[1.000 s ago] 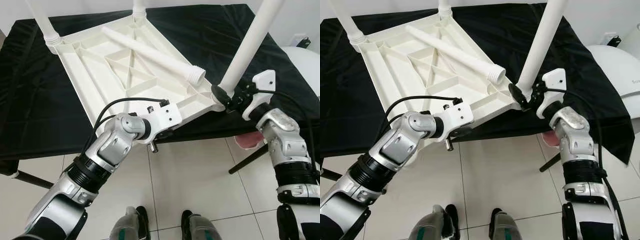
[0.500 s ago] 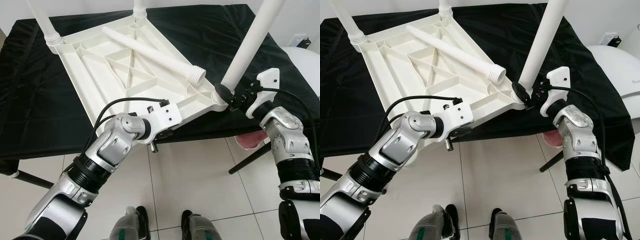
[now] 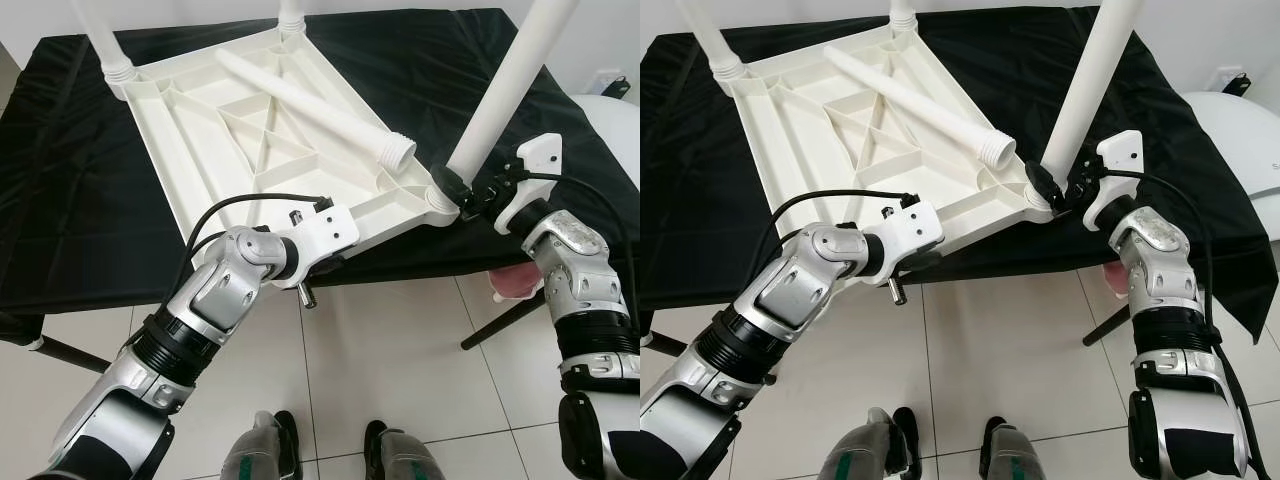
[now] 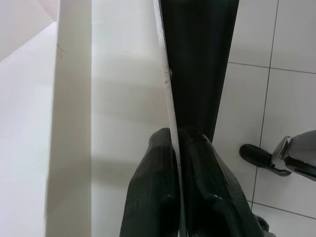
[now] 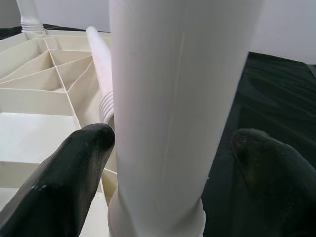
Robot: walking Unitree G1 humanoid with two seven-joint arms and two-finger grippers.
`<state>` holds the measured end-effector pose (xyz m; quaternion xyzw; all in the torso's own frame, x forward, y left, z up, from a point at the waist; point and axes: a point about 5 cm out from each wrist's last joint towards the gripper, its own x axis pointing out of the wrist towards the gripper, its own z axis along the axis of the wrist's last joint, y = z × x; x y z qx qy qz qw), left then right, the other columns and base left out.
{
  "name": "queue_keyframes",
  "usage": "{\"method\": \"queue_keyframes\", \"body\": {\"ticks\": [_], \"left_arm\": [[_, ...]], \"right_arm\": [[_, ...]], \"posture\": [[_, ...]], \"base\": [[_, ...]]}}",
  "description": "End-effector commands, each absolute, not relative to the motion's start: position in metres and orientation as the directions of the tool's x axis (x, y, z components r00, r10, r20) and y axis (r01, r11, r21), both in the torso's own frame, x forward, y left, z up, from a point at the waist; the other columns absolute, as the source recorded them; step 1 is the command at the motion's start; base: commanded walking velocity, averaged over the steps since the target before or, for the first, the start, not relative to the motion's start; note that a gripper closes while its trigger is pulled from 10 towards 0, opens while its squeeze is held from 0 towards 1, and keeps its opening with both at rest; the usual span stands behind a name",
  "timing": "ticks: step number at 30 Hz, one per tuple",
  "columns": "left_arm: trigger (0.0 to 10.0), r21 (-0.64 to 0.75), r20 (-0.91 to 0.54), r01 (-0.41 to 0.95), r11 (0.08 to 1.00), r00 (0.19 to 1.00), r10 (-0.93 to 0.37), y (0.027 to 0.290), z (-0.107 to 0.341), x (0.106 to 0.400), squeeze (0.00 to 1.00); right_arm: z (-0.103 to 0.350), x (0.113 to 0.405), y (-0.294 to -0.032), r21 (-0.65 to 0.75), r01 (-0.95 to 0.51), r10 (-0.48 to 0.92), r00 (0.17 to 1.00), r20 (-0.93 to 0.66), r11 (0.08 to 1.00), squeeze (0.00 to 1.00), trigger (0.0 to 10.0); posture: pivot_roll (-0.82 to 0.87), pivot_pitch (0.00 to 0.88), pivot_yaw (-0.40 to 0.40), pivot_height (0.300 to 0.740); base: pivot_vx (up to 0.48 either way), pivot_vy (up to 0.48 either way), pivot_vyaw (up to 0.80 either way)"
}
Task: Building children table
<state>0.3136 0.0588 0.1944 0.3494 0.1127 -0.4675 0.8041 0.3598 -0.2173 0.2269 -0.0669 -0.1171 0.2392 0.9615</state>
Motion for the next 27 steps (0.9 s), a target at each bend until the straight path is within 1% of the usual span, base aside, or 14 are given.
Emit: {"method": "queue_keyframes", "body": {"ticks": [1,2,4,5,6,15,16,18,19,27], "left_arm": [[10.0,0.484,-0.512,0.818,0.31,0.552,-0.658,0.0595,0.195,0.3134,0.0],[1.4,0.482,-0.509,0.82,0.308,0.548,-0.663,0.0592,0.1957,0.3129,0.0],[1.4,0.481,-0.507,0.821,0.307,0.546,-0.667,0.0591,0.1962,0.3126,0.0],[6.3,0.483,-0.508,0.82,0.307,0.549,-0.664,0.0593,0.1962,0.3128,0.0],[10.0,0.485,-0.514,0.819,0.308,0.551,-0.657,0.0595,0.1954,0.3134,0.0],[10.0,0.484,-0.516,0.818,0.311,0.554,-0.653,0.0593,0.1954,0.3138,0.0],[0.0,0.483,-0.513,0.819,0.308,0.55,-0.659,0.0592,0.196,0.3131,0.0],[0.0,0.483,-0.513,0.819,0.308,0.55,-0.659,0.0592,0.196,0.3131,0.0],[10.0,0.484,-0.515,0.817,0.313,0.555,-0.653,0.0595,0.1955,0.314,0.0],[10.0,0.487,-0.517,0.814,0.318,0.562,-0.646,0.06,0.1945,0.3152,0.0]], "right_arm": [[0.2275,0.3599,-0.2224,-0.189,-0.441,0.473,0.859,0.194,0.877,0.0,10.0],[0.2275,0.3604,-0.2231,-0.188,-0.443,0.475,0.859,0.193,0.877,0.0,10.0],[0.2275,0.3609,-0.2235,-0.188,-0.444,0.476,0.858,0.192,0.876,0.0,10.0],[0.2276,0.3613,-0.2235,-0.186,-0.449,0.481,0.856,0.191,0.874,0.0,10.0],[0.2278,0.3615,-0.2233,-0.181,-0.457,0.487,0.852,0.191,0.871,0.0,10.0],[0.2277,0.3622,-0.2213,-0.178,-0.48,0.508,0.841,0.186,0.859,0.0,10.0],[0.2275,0.3625,-0.2206,-0.176,-0.489,0.516,0.837,0.183,0.854,0.0,10.0],[0.2275,0.3625,-0.2206,-0.176,-0.489,0.516,0.837,0.183,0.854,0.0,10.0],[0.2275,0.3629,-0.2198,-0.173,-0.502,0.528,0.83,0.18,0.848,0.0,10.0],[0.2293,0.3647,-0.2212,-0.171,-0.516,0.541,0.822,0.178,0.84,0.0,10.0]], "posture": [[-0.14,0.206,0.054,0.74],[-0.14,0.206,0.054,0.74],[-0.14,0.206,0.054,0.74],[-0.14,0.206,0.054,0.74],[-0.13,0.209,0.052,0.74],[-0.13,0.209,0.052,0.74],[-0.13,0.207,0.05,0.74],[-0.13,0.207,0.05,0.74],[-0.13,0.204,0.049,0.74],[-0.13,0.196,0.05,0.74]], "base": [[0.0,0.0,0.0],[0.0,0.0,0.0],[0.0,0.0,0.0],[0.0,0.0,0.0],[0.0,0.0,0.0],[0.0,0.0,0.0],[0.0,0.0,0.0],[0.0,0.0,0.0],[0.0,0.0,0.0],[0.0,0.0,0.0]]}}
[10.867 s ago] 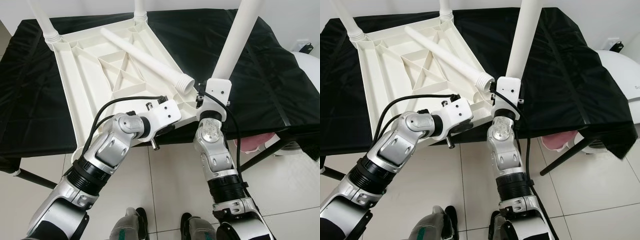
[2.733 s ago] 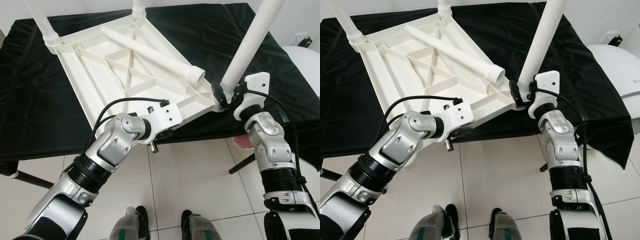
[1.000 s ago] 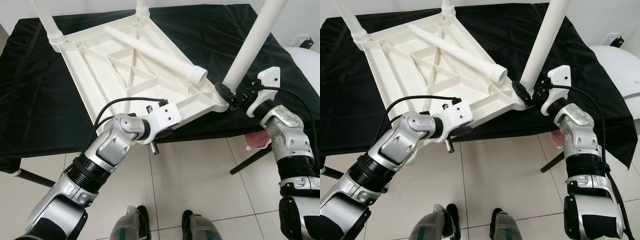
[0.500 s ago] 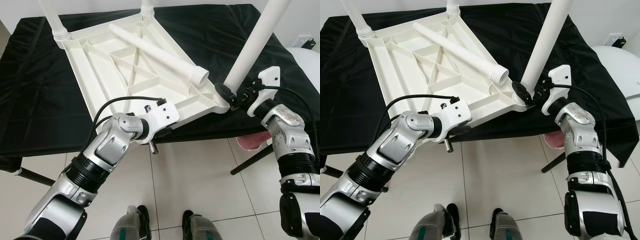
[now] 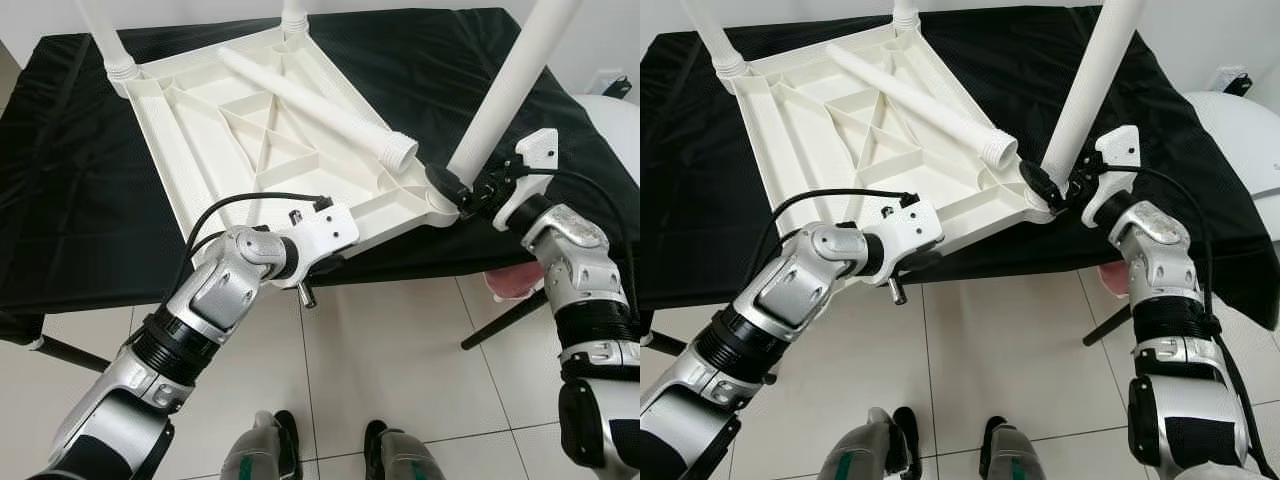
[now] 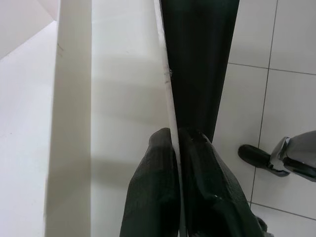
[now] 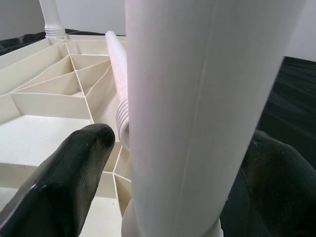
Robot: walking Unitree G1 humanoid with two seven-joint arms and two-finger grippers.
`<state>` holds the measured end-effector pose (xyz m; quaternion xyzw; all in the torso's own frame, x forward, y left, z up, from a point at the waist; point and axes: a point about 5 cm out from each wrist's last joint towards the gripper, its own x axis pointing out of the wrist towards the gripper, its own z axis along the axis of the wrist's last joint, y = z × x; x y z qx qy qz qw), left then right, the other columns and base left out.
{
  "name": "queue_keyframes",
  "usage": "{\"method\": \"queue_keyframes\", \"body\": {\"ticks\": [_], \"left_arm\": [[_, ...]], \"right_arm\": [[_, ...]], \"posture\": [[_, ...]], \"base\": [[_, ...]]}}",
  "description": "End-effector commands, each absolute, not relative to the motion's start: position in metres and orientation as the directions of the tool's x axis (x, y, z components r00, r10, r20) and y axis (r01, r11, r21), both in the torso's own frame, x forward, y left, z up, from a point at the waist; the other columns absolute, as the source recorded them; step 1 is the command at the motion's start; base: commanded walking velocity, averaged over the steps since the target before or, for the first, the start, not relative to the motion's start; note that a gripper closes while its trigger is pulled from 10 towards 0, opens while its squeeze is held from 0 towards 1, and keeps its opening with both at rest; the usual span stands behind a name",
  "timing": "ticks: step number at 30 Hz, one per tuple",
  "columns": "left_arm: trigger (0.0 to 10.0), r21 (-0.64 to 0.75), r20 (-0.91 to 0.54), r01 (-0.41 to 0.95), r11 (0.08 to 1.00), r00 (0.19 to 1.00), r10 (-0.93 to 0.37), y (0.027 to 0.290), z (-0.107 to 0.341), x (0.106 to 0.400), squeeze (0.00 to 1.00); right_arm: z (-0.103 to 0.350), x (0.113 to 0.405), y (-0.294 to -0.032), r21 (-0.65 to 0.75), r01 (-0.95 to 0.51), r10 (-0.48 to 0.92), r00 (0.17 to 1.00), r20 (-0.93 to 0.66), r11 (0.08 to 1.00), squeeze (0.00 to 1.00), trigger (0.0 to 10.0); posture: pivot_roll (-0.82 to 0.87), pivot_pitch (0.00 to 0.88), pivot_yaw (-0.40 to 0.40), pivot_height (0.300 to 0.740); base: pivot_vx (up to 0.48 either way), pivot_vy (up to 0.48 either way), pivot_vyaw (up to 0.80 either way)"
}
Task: Building children table
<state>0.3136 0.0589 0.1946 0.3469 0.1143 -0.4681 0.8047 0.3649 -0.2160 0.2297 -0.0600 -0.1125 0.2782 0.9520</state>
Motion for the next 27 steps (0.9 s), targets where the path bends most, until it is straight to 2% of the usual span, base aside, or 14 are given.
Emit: {"method": "queue_keyframes", "body": {"ticks": [1,11,12,13,14,15,16,19,20,27], "left_arm": [[10.0,0.487,-0.517,0.814,0.318,0.562,-0.646,0.06,0.1945,0.3152,0.0],[10.0,0.489,-0.518,0.813,0.315,0.561,-0.646,0.0601,0.194,0.3142,0.0],[10.0,0.489,-0.518,0.814,0.314,0.561,-0.646,0.0602,0.1939,0.3141,0.0],[10.0,0.489,-0.518,0.814,0.314,0.561,-0.646,0.0602,0.1939,0.3141,0.0],[10.0,0.489,-0.517,0.813,0.317,0.563,-0.645,0.0604,0.194,0.3141,0.0],[10.0,0.489,-0.517,0.812,0.317,0.563,-0.645,0.0604,0.194,0.3141,0.0],[10.0,0.489,-0.516,0.812,0.318,0.564,-0.645,0.0604,0.1942,0.314,0.0],[10.0,0.489,-0.515,0.812,0.318,0.564,-0.646,0.0603,0.1943,0.3139,0.0],[10.0,0.49,-0.514,0.811,0.32,0.565,-0.645,0.0603,0.1946,0.3142,0.0],[10.0,0.491,-0.513,0.809,0.323,0.568,-0.644,0.0606,0.1957,0.3148,0.0]], "right_arm": [[0.2293,0.3647,-0.2212,-0.171,-0.516,0.541,0.822,0.178,0.84,0.0,10.0],[0.231,0.3696,-0.2263,-0.173,-0.526,0.551,0.819,0.16,0.833,0.0,10.0],[0.2314,0.3699,-0.2269,-0.174,-0.526,0.551,0.819,0.159,0.833,0.0,8.6],[0.2314,0.3699,-0.2269,-0.174,-0.526,0.551,0.819,0.159,0.833,0.0,8.6],[0.2322,0.3706,-0.2276,-0.172,-0.532,0.556,0.816,0.16,0.829,0.0,0.0],[0.2324,0.3707,-0.2274,-0.172,-0.536,0.56,0.813,0.159,0.827,0.0,0.0],[0.2323,0.3711,-0.2274,-0.178,-0.532,0.557,0.816,0.152,0.828,0.0,6.0],[0.2321,0.3715,-0.2275,-0.183,-0.529,0.556,0.818,0.148,0.828,0.0,6.0],[0.2318,0.3721,-0.2274,-0.176,-0.535,0.56,0.816,0.145,0.826,0.0,10.0],[0.2311,0.3736,-0.2271,-0.17,-0.547,0.57,0.81,0.14,0.819,0.0,10.0]], "posture": [[-0.13,0.196,0.05,0.74],[-0.13,0.189,0.049,0.74],[-0.13,0.188,0.048,0.74],[-0.13,0.188,0.048,0.74],[-0.13,0.187,0.046,0.74],[-0.13,0.187,0.046,0.74],[-0.13,0.187,0.046,0.74],[-0.13,0.187,0.046,0.74],[-0.13,0.189,0.046,0.74],[-0.13,0.194,0.044,0.74]], "base": [[0.0,0.0,0.0],[0.0,0.0,0.0],[0.0,0.0,0.0],[0.0,0.0,0.0],[0.0,0.0,0.0],[0.0,0.0,0.0],[0.0,0.0,0.0],[0.0,0.0,0.0],[0.0,0.0,0.0],[0.0,0.0,0.0]]}}
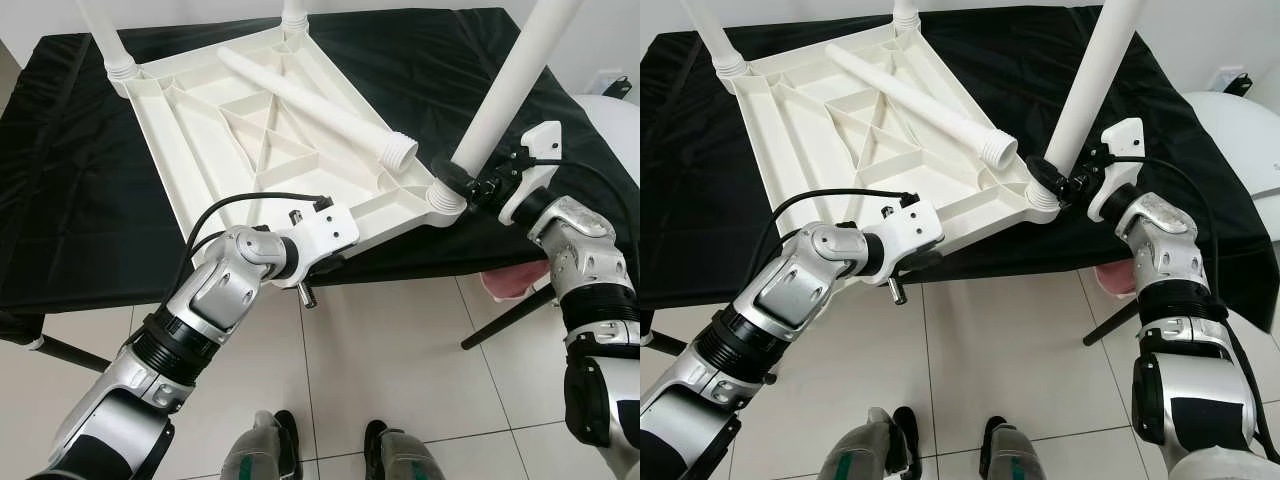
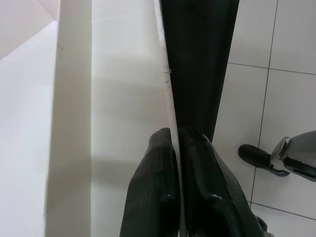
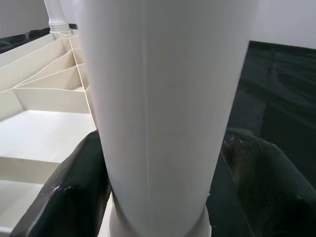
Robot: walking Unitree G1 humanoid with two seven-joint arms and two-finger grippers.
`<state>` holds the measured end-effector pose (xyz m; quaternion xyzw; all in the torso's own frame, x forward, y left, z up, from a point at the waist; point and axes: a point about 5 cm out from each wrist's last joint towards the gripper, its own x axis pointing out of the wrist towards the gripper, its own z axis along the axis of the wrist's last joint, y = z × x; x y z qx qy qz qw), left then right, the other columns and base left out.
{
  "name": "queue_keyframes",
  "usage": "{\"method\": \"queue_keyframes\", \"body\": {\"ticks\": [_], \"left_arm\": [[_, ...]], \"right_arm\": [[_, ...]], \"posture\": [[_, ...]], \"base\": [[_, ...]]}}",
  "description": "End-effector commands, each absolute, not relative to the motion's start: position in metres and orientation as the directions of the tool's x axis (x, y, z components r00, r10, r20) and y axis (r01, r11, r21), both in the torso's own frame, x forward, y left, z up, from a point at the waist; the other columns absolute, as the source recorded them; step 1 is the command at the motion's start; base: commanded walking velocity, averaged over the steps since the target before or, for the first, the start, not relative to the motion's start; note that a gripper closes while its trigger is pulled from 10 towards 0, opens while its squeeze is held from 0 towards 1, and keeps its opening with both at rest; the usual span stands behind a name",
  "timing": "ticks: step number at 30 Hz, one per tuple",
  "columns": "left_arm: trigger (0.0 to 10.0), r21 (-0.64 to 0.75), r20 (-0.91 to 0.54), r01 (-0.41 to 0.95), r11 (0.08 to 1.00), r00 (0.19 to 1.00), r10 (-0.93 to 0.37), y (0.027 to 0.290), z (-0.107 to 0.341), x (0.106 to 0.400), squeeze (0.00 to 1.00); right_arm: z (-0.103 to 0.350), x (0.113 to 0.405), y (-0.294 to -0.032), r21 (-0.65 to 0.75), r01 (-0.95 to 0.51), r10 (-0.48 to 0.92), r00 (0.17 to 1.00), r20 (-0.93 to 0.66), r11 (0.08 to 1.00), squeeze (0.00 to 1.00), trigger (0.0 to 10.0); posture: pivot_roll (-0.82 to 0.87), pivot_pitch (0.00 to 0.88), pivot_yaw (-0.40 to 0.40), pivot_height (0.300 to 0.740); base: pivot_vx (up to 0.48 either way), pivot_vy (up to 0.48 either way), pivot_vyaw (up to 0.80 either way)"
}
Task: Building children table
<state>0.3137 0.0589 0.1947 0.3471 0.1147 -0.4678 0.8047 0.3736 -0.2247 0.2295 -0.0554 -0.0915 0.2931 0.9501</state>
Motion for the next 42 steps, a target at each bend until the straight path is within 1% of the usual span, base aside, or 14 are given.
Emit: {"method": "queue_keyframes", "body": {"ticks": [1,7,8,10,12,13,16,17,18,33,34,36,37,42], "left_arm": [[10.0,0.491,-0.513,0.808,0.325,0.569,-0.643,0.0609,0.1959,0.315,0.0],[10.0,0.49,-0.512,0.808,0.328,0.571,-0.642,0.0614,0.1965,0.315,0.0],[10.0,0.49,-0.511,0.807,0.329,0.572,-0.642,0.0614,0.1968,0.315,0.0],[10.0,0.49,-0.511,0.807,0.329,0.572,-0.642,0.0614,0.1968,0.315,0.0],[10.0,0.489,-0.51,0.807,0.331,0.573,-0.642,0.0615,0.1973,0.315,0.0],[10.0,0.49,-0.51,0.806,0.332,0.573,-0.642,0.0618,0.1974,0.3152,0.0],[10.0,0.49,-0.509,0.806,0.332,0.574,-0.641,0.0619,0.1975,0.3152,0.0],[10.0,0.49,-0.509,0.806,0.333,0.575,-0.641,0.062,0.1977,0.3153,0.0],[10.0,0.49,-0.509,0.805,0.333,0.575,-0.641,0.062,0.1978,0.3152,0.0],[10.0,0.488,-0.506,0.804,0.341,0.579,-0.64,0.0621,0.1982,0.3157,0.0],[10.0,0.487,-0.506,0.803,0.342,0.579,-0.64,0.0621,0.1984,0.3157,0.0],[10.0,0.488,-0.505,0.803,0.343,0.58,-0.639,0.0621,0.1986,0.3158,0.0],[10.0,0.489,-0.505,0.802,0.344,0.582,-0.638,0.062,0.1989,0.3161,0.0],[10.0,0.489,-0.503,0.801,0.347,0.583,-0.637,0.062,0.199,0.3164,0.0]], "right_arm": [[0.2303,0.3739,-0.2266,-0.169,-0.55,0.572,0.809,0.138,0.818,0.0,10.0],[0.2262,0.3738,-0.224,-0.157,-0.565,0.584,0.801,0.133,0.81,0.0,10.0],[0.2251,0.3736,-0.2236,-0.156,-0.566,0.584,0.801,0.131,0.81,0.0,6.2],[0.2251,0.3736,-0.2236,-0.156,-0.566,0.584,0.801,0.131,0.81,0.0,6.2],[0.2236,0.3738,-0.2231,-0.155,-0.566,0.584,0.802,0.125,0.81,0.0,10.0],[0.2235,0.374,-0.2227,-0.152,-0.569,0.587,0.799,0.128,0.808,0.0,1.1],[0.2236,0.374,-0.2225,-0.15,-0.573,0.59,0.797,0.13,0.806,0.0,1.1],[0.2237,0.3743,-0.2226,-0.151,-0.569,0.587,0.799,0.129,0.808,0.0,3.1],[0.2238,0.3746,-0.2226,-0.153,-0.568,0.586,0.8,0.128,0.809,0.0,10.0],[0.2235,0.3754,-0.2211,-0.152,-0.57,0.588,0.799,0.126,0.808,0.0,10.0],[0.224,0.3754,-0.2207,-0.15,-0.572,0.589,0.797,0.131,0.807,0.0,1.0],[0.2243,0.3754,-0.2204,-0.15,-0.573,0.591,0.796,0.133,0.806,0.0,1.4],[0.225,0.3759,-0.2194,-0.152,-0.573,0.591,0.796,0.133,0.805,0.0,10.0],[0.2255,0.376,-0.2172,-0.152,-0.574,0.592,0.794,0.137,0.805,0.0,10.0]], "posture": [[-0.13,0.194,0.044,0.74],[-0.12,0.199,0.042,0.74],[-0.12,0.202,0.042,0.74],[-0.12,0.202,0.042,0.74],[-0.12,0.204,0.041,0.74],[-0.12,0.204,0.041,0.74],[-0.12,0.205,0.041,0.74],[-0.12,0.206,0.041,0.74],[-0.12,0.207,0.04,0.74],[-0.12,0.21,0.04,0.74],[-0.12,0.213,0.038,0.74],[-0.12,0.213,0.038,0.74],[-0.12,0.212,0.037,0.74],[-0.12,0.212,0.036,0.74]], "base": [[0.0,0.0,0.0],[0.0,0.0,0.0],[0.0,0.0,0.0],[0.0,0.0,0.0],[0.0,0.0,0.0],[0.0,0.0,0.0],[0.0,0.0,0.0],[0.0,0.0,0.0],[0.0,0.0,0.0],[0.0,0.0,0.0],[0.0,0.0,0.0],[0.0,0.0,0.0],[0.0,0.0,0.0],[0.0,0.0,0.0]]}}
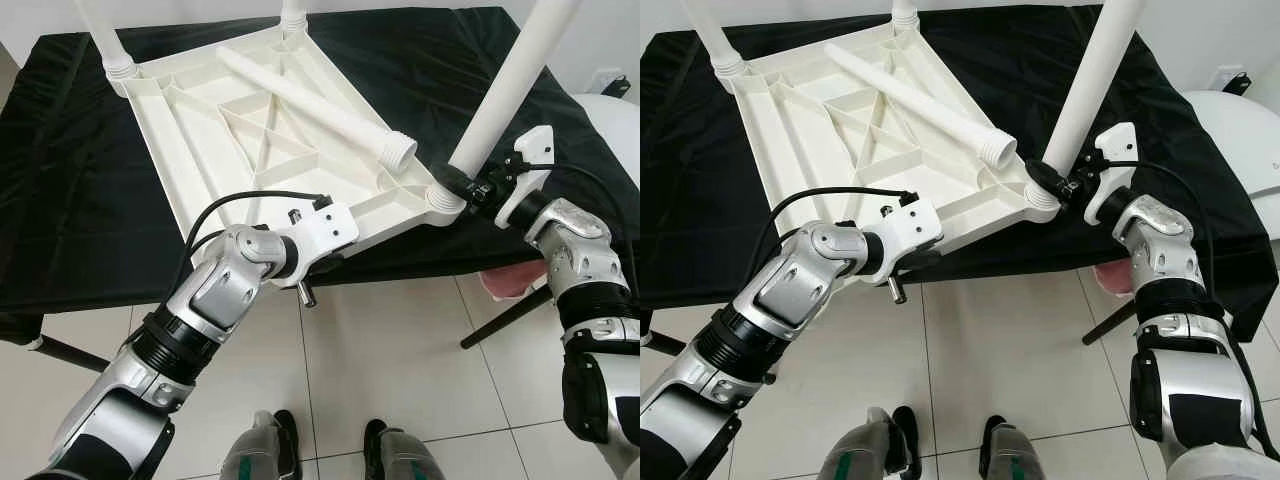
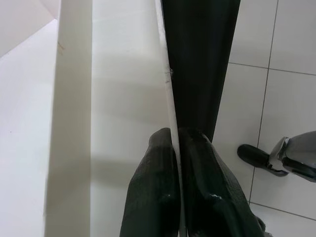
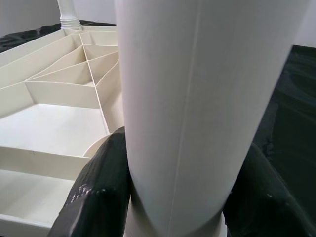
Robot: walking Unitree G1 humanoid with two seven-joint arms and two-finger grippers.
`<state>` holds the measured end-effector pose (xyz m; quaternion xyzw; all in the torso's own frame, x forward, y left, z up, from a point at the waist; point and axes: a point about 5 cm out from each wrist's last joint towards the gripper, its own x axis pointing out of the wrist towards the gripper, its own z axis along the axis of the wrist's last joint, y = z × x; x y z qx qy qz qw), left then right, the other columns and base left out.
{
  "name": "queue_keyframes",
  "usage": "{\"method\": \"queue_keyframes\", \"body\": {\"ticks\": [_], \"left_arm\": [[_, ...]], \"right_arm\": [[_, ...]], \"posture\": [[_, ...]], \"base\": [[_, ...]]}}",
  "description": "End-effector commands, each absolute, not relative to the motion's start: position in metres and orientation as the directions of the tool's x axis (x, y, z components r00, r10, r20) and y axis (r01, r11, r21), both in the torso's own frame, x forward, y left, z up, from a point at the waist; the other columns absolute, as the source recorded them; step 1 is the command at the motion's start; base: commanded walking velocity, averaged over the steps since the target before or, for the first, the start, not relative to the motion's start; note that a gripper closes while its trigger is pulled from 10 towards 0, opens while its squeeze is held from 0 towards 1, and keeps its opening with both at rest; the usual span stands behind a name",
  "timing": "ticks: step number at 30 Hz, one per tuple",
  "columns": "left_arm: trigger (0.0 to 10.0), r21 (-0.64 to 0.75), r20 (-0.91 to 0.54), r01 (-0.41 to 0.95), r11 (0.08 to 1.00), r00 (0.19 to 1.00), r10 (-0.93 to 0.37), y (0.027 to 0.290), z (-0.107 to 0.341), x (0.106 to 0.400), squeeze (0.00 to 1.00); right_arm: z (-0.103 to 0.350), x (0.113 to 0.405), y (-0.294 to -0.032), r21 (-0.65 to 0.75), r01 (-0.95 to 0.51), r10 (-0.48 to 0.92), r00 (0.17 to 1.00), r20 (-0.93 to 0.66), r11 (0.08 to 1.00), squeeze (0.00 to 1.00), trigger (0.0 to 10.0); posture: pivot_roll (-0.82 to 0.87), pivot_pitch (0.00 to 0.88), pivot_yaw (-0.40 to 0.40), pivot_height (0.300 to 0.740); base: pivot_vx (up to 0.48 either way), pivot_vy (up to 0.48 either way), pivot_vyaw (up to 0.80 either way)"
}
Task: Building children table
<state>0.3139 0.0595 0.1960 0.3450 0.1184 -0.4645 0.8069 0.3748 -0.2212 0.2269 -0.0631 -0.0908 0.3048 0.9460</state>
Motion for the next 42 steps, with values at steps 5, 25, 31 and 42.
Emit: {"method": "queue_keyframes", "body": {"ticks": [5,25,31,42], "left_arm": [[10.0,0.488,-0.503,0.8,0.348,0.584,-0.637,0.062,0.199,0.317,0.0],[10.0,0.489,-0.504,0.8,0.348,0.585,-0.635,0.062,0.199,0.317,0.0],[10.0,0.49,-0.504,0.799,0.349,0.586,-0.635,0.062,0.199,0.318,0.0],[10.0,0.492,-0.501,0.798,0.347,0.586,-0.637,0.061,0.2,0.318,0.0]], "right_arm": [[0.226,0.376,-0.214,-0.149,-0.569,0.587,0.795,0.149,0.809,0.0,10.0],[0.227,0.369,-0.204,-0.145,-0.533,0.553,0.804,0.22,0.833,0.0,10.0],[0.232,0.368,-0.202,-0.141,-0.505,0.524,0.813,0.254,0.852,0.0,10.0],[0.24,0.363,-0.196,-0.134,-0.459,0.477,0.825,0.303,0.878,0.0,10.0]], "posture": [[-0.12,0.212,0.035,0.74],[-0.13,0.211,0.04,0.74],[-0.13,0.207,0.042,0.74],[-0.13,0.202,0.041,0.74]], "base": [[0.0,0.0,0.0],[0.0,0.0,0.0],[0.0,0.0,0.0],[0.0,0.0,0.0]]}}
